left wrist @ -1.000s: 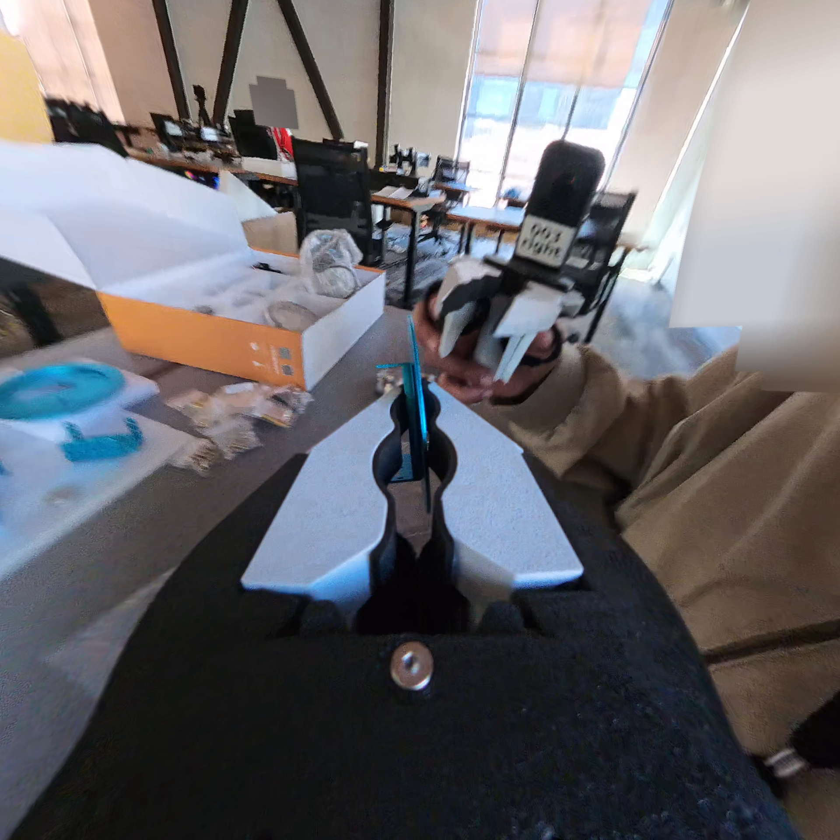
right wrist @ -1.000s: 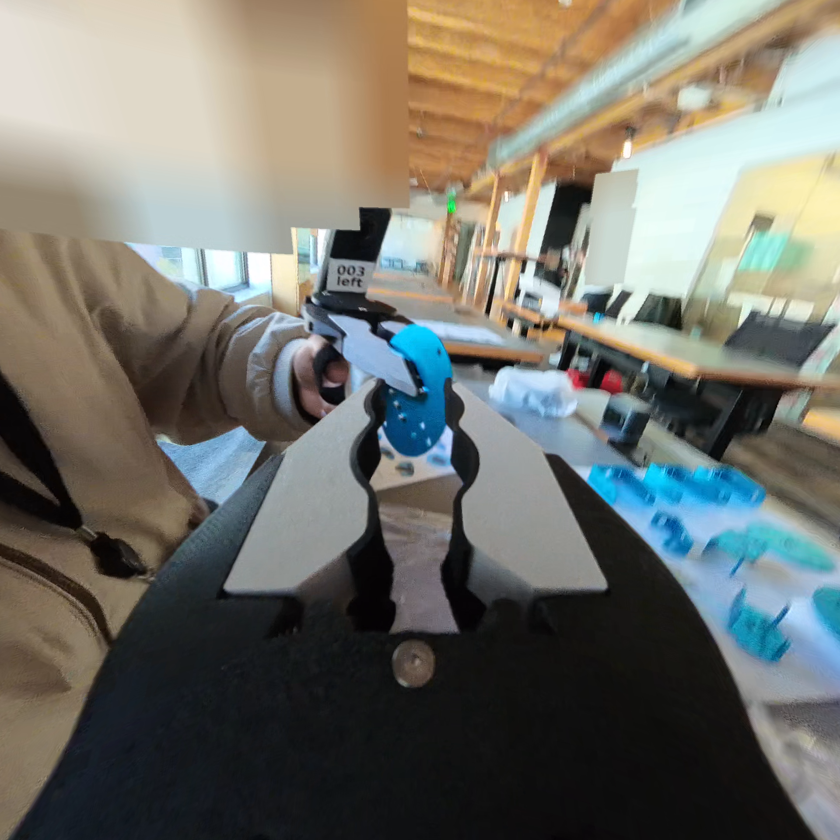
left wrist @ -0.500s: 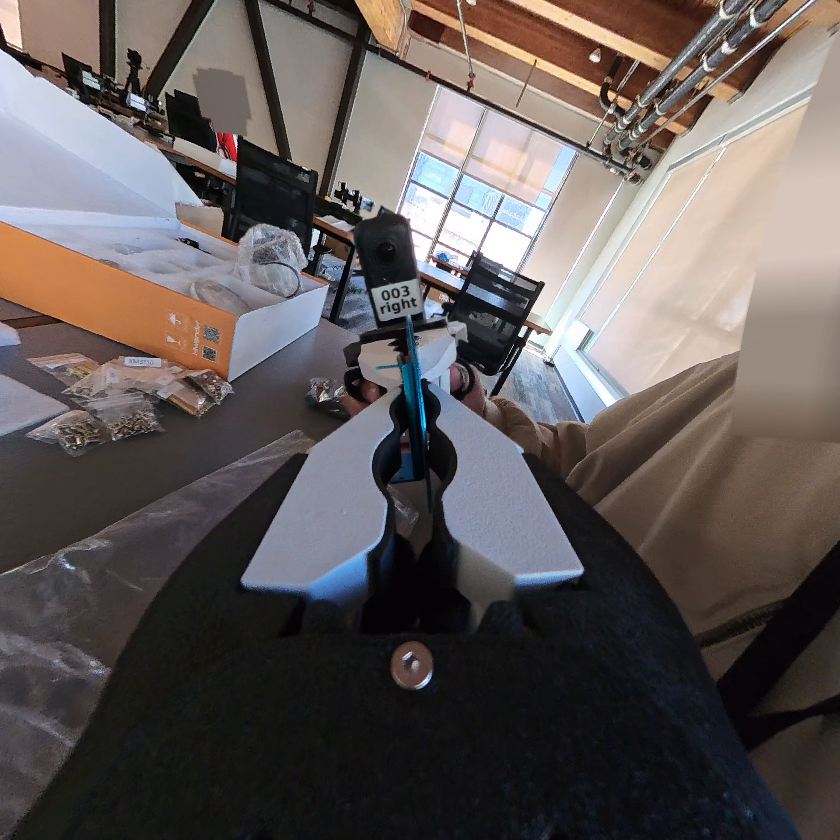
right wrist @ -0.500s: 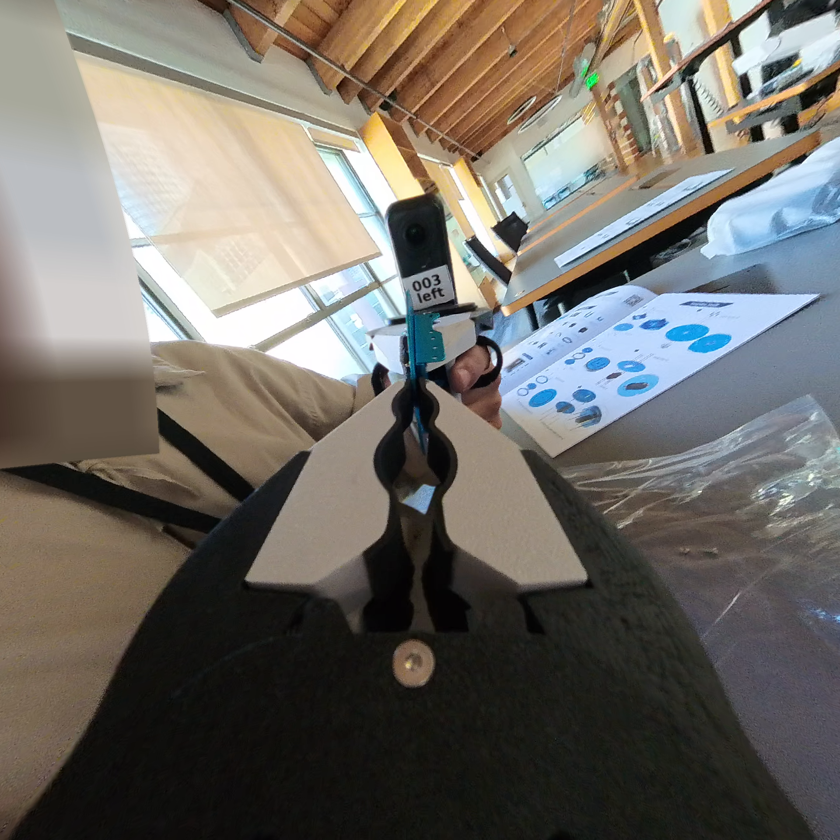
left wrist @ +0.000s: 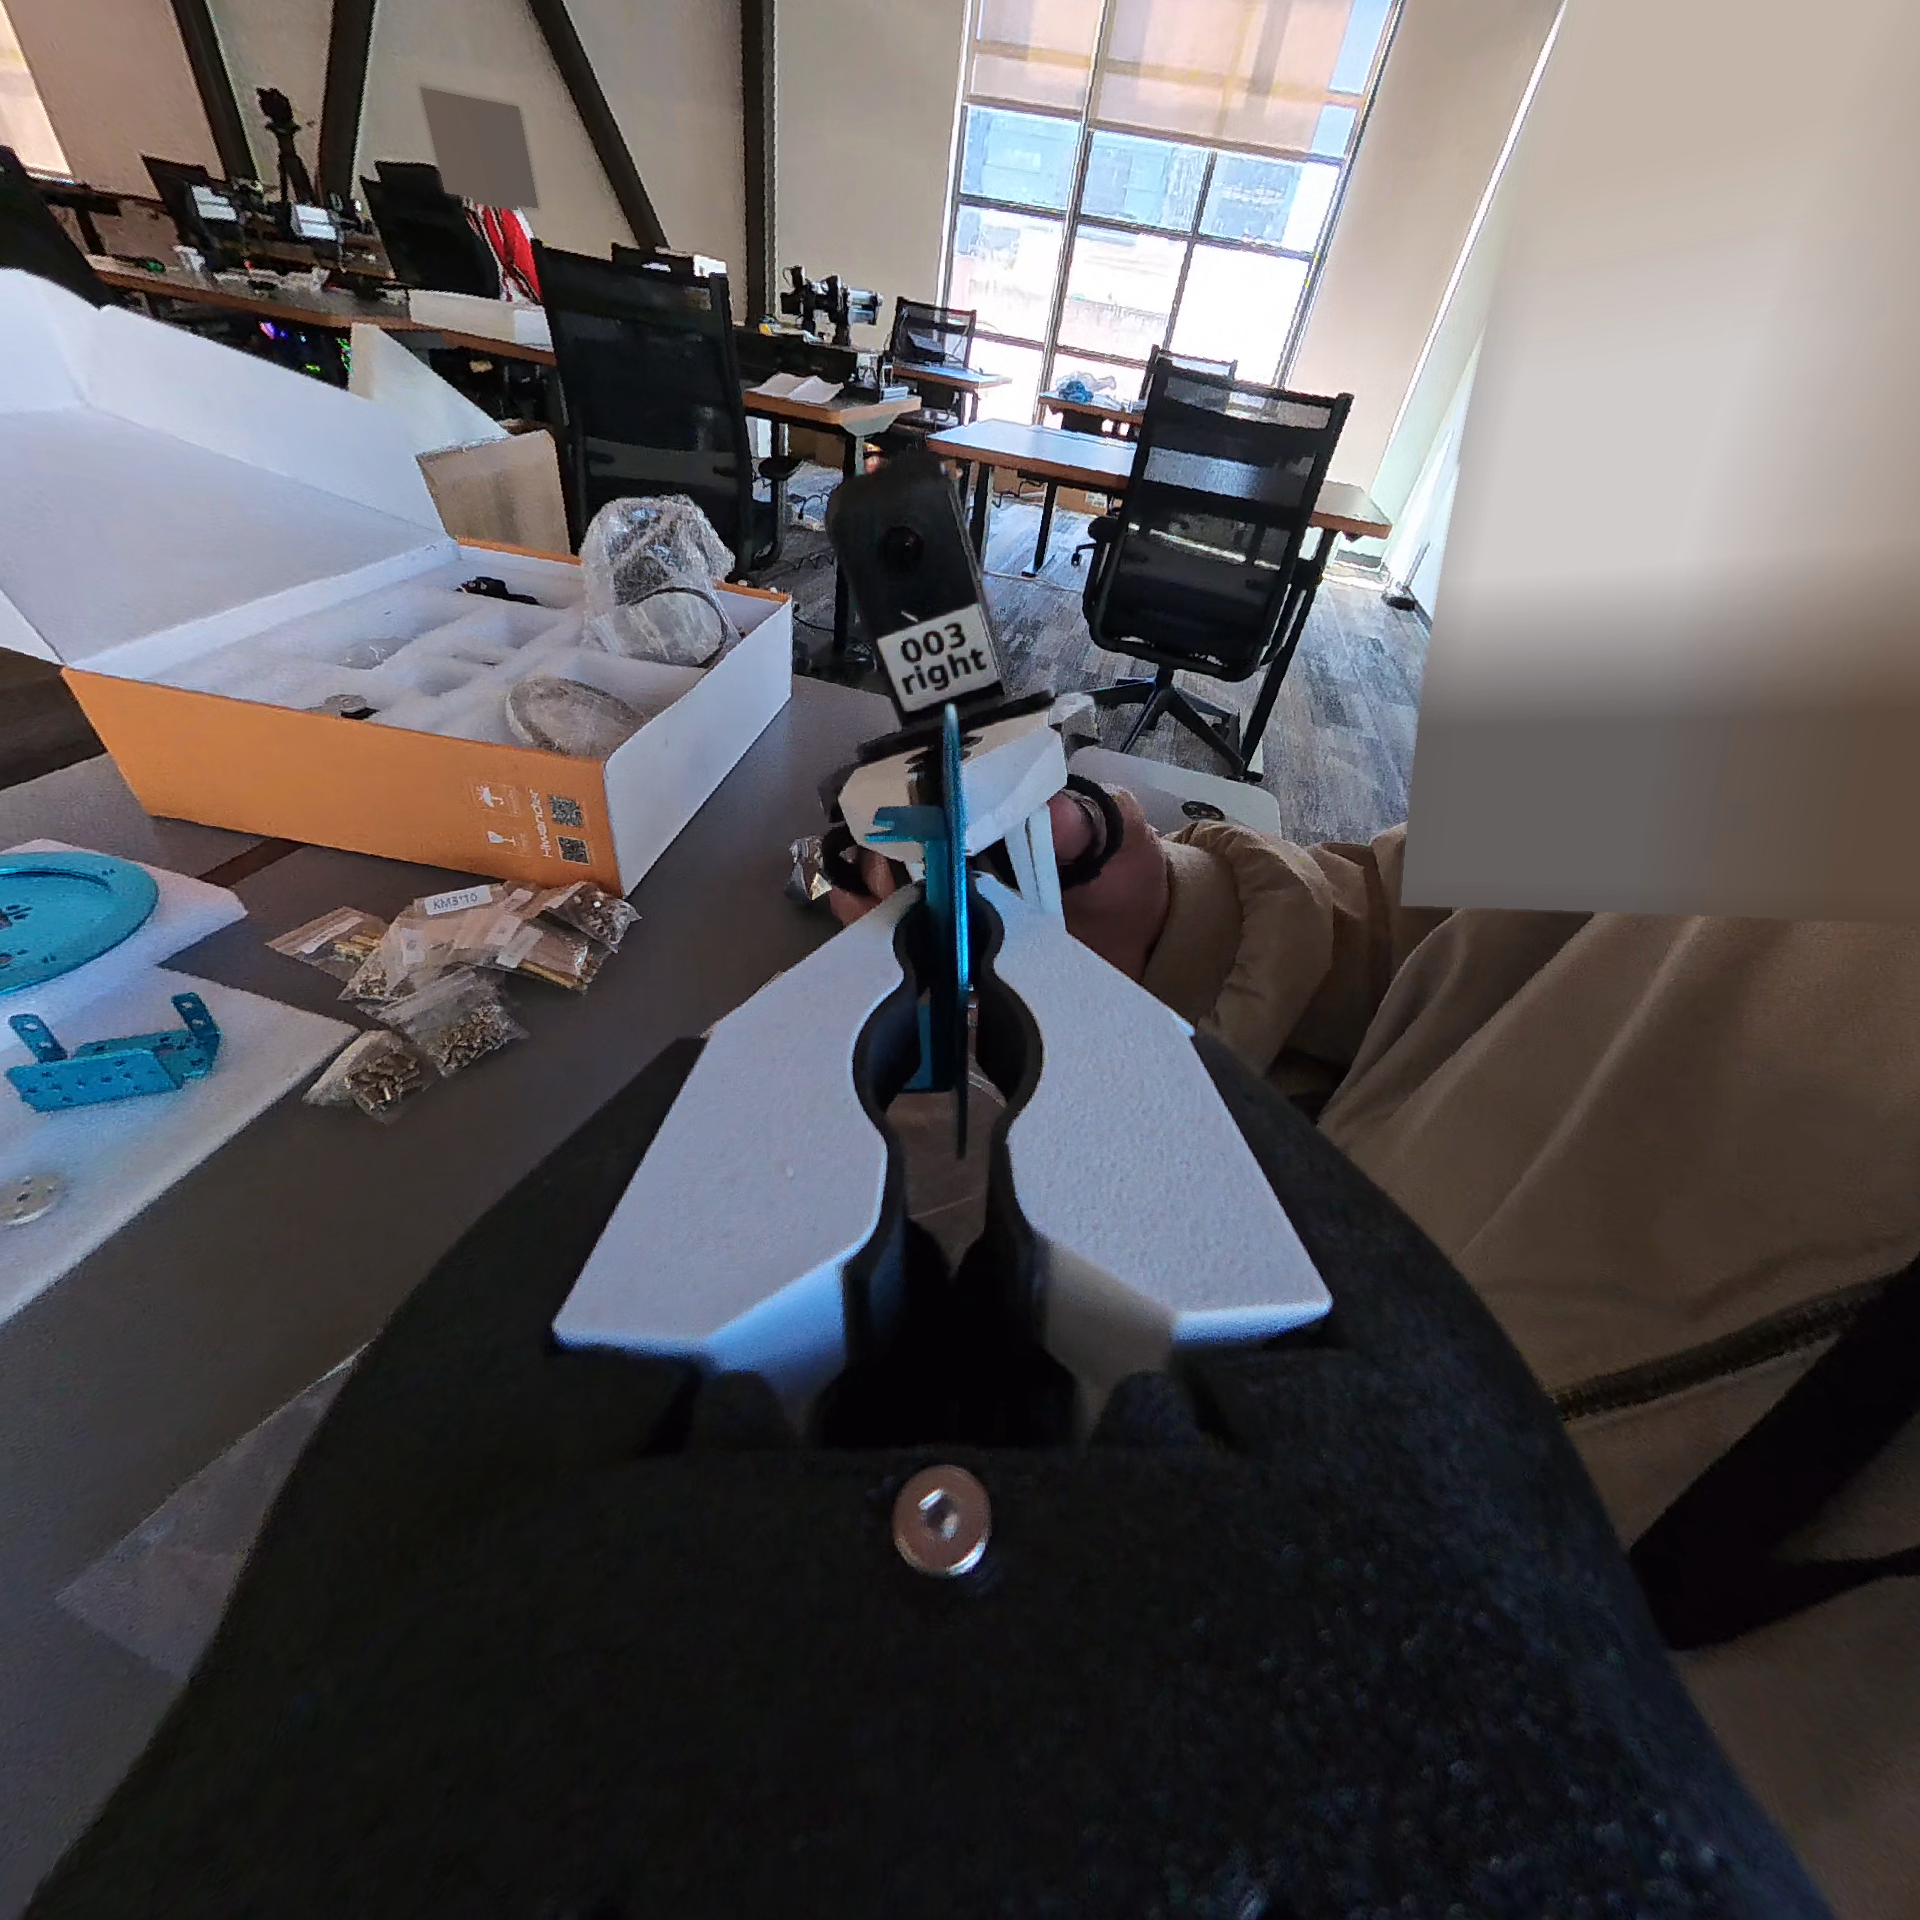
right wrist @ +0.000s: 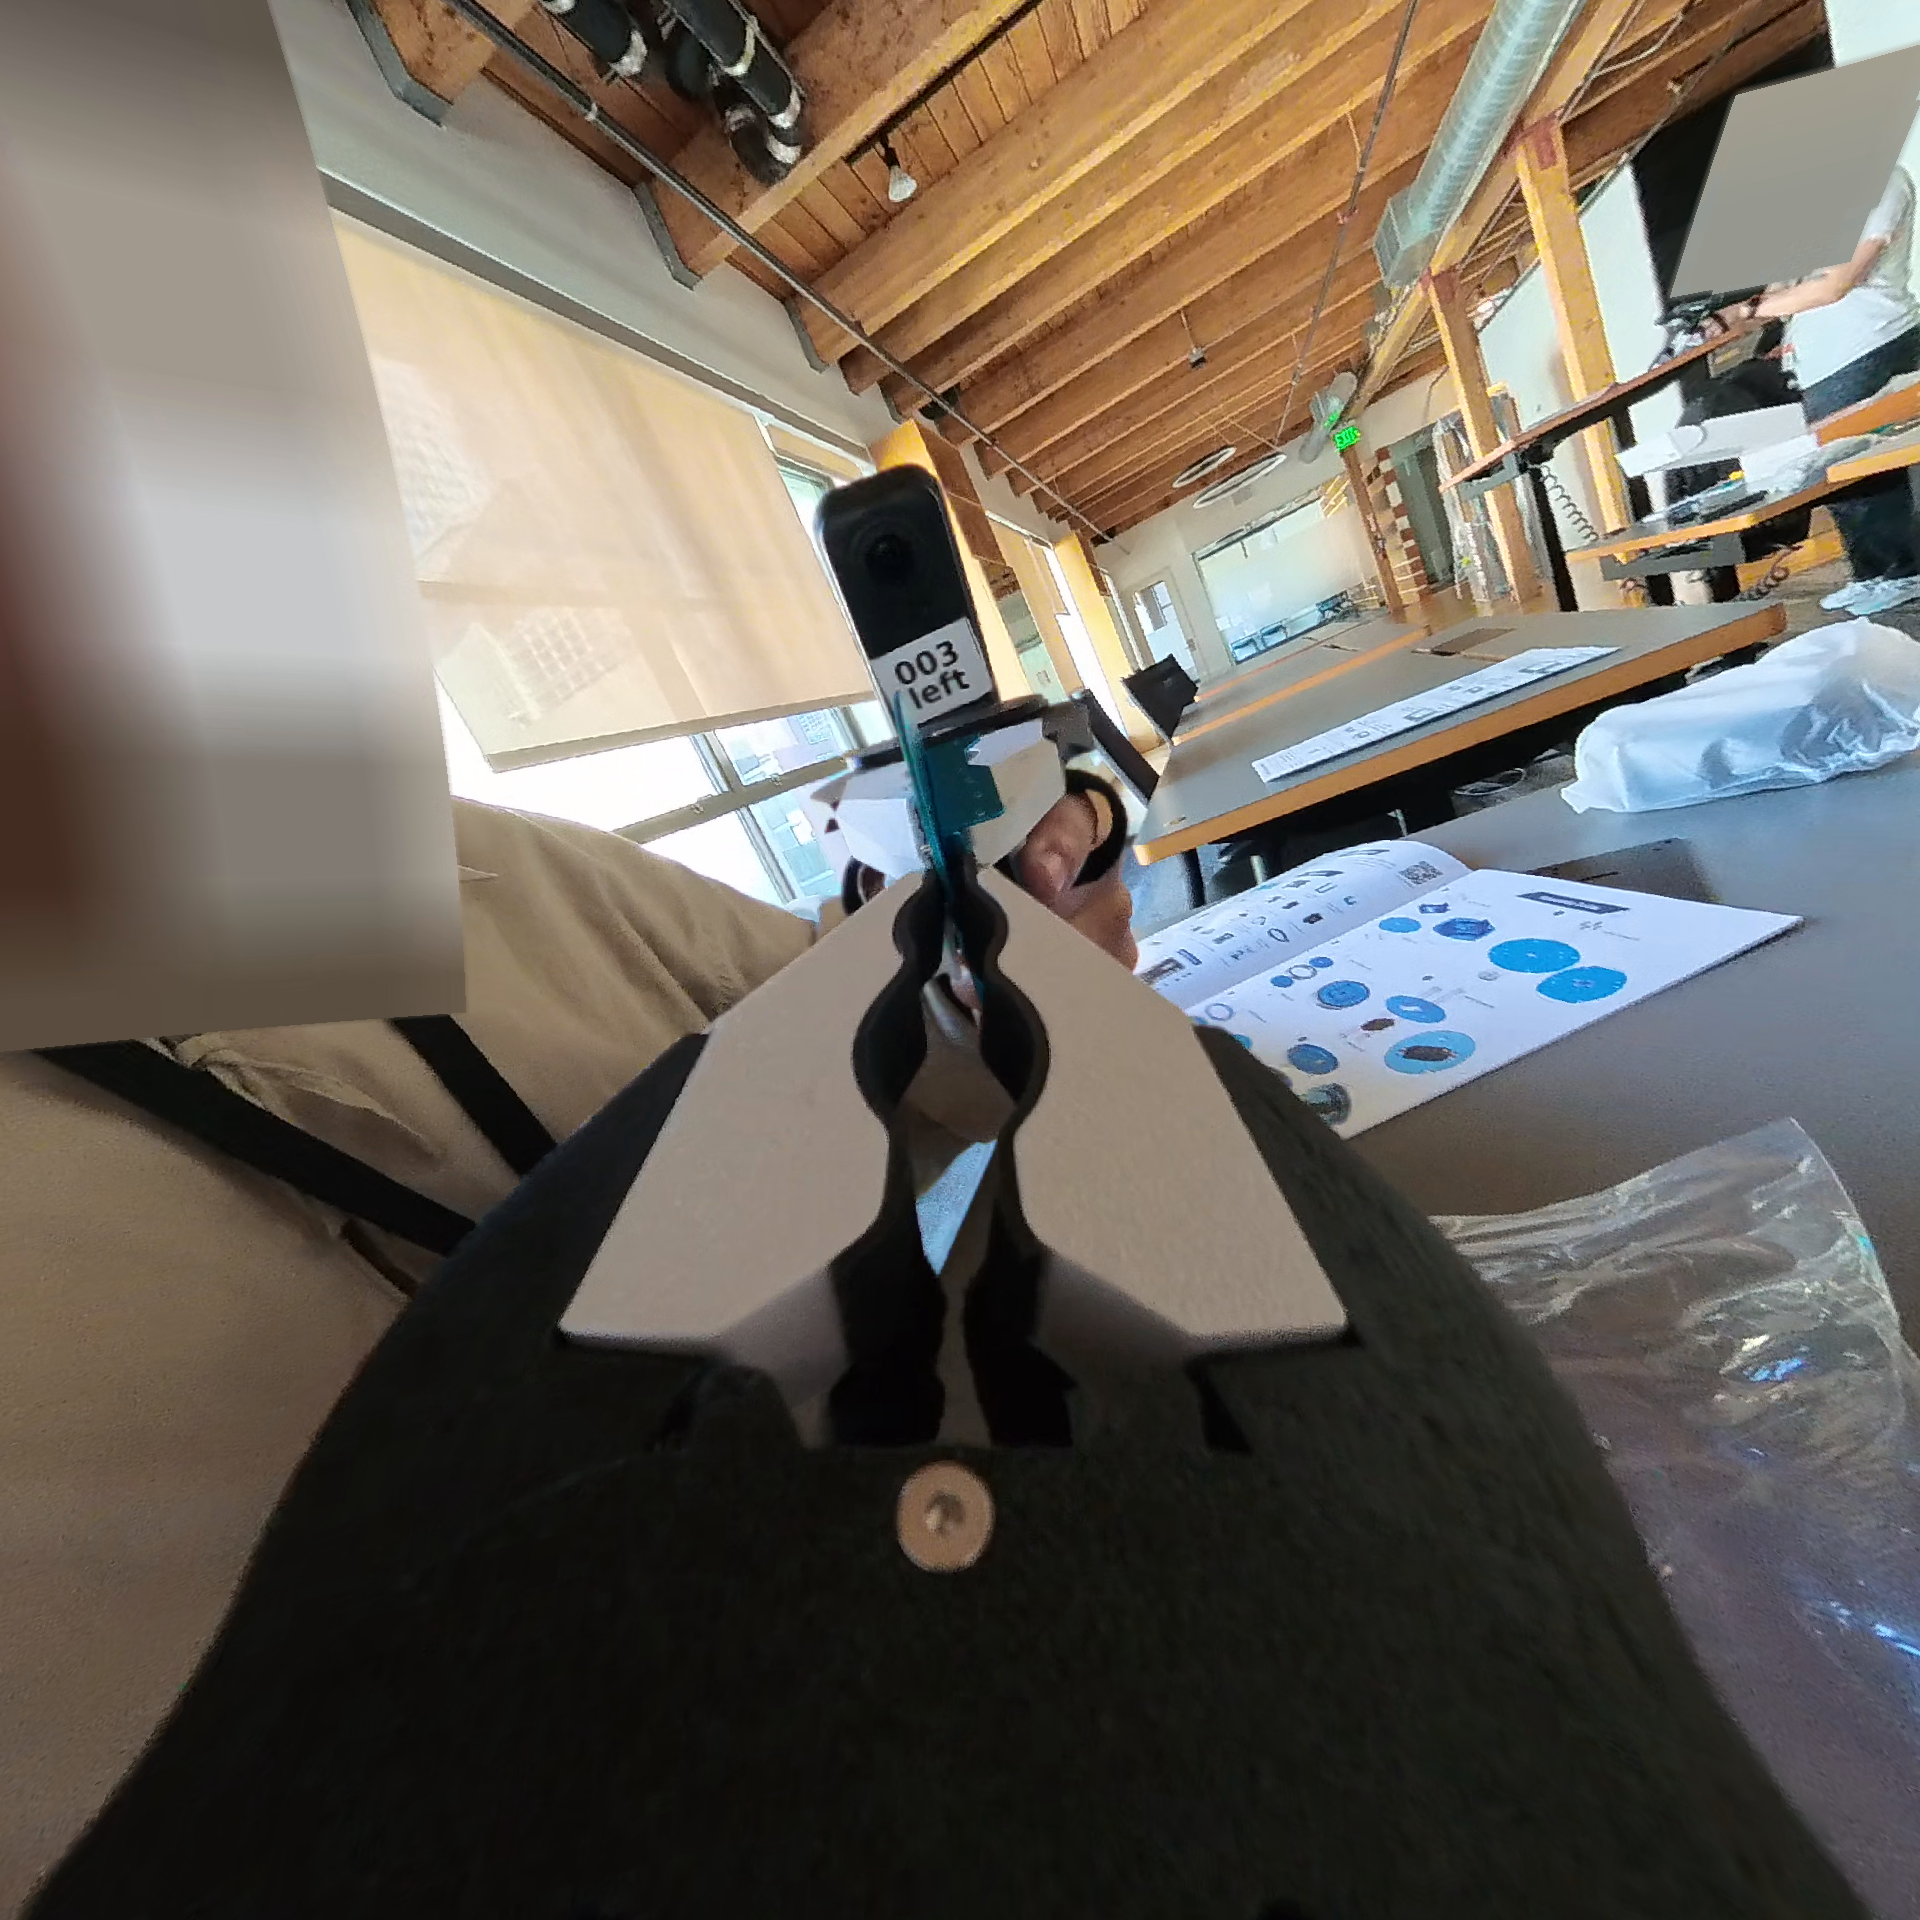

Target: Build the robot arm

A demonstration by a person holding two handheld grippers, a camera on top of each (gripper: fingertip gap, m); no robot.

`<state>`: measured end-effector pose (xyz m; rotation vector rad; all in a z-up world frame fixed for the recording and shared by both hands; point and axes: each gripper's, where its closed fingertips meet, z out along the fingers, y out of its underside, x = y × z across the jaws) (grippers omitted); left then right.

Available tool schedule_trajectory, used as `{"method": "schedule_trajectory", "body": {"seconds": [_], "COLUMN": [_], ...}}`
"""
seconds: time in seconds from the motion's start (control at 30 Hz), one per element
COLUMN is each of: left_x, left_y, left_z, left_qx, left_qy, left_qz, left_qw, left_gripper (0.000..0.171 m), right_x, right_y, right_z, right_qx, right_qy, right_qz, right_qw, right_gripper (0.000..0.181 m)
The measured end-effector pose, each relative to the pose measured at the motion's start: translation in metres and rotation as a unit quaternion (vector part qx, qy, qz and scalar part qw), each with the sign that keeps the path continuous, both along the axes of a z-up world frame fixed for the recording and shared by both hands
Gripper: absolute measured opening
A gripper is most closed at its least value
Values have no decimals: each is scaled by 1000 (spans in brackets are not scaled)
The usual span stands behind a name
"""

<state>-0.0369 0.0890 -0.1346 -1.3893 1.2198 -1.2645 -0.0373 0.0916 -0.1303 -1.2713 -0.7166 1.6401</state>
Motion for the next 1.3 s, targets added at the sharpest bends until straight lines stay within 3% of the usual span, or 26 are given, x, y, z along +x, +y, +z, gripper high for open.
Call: {"method": "schedule_trajectory", "body": {"seconds": [0.13, 0.3, 0.47, 0.67, 0.77, 0.97, 1.3], "left_x": [2, 3, 1, -2, -5, -9, -15], "left_y": [-1, -11, -19, -16, -12, -5, -2], "left_z": [2, 6, 8, 2, -4, -16, -32], "left_qx": [22, 202, 377, 483, 577, 692, 716], "left_qy": [6, 32, 69, 120, 150, 200, 237], "left_qz": [0, 5, 7, 2, 6, 11, 3], "left_qw": [1000, 979, 924, 868, 803, 693, 656], "left_gripper": [1, 1, 1, 1, 1, 1, 1], "right_x": [2, 3, 5, 3, -4, -19, -29], "right_y": [-1, -9, -24, -37, -43, -34, -27], "right_z": [2, 7, 11, 15, 13, -4, -31], "right_qx": [-1, 129, 274, 373, 410, 456, 448], "right_qy": [12, 0, -59, -151, -219, -344, -432], "right_qz": [0, -54, -115, -140, -130, -109, -64], "right_qw": [1000, 990, 953, 905, 876, 813, 780], "right_gripper": [1, 4, 17, 27, 41, 47, 36]}}
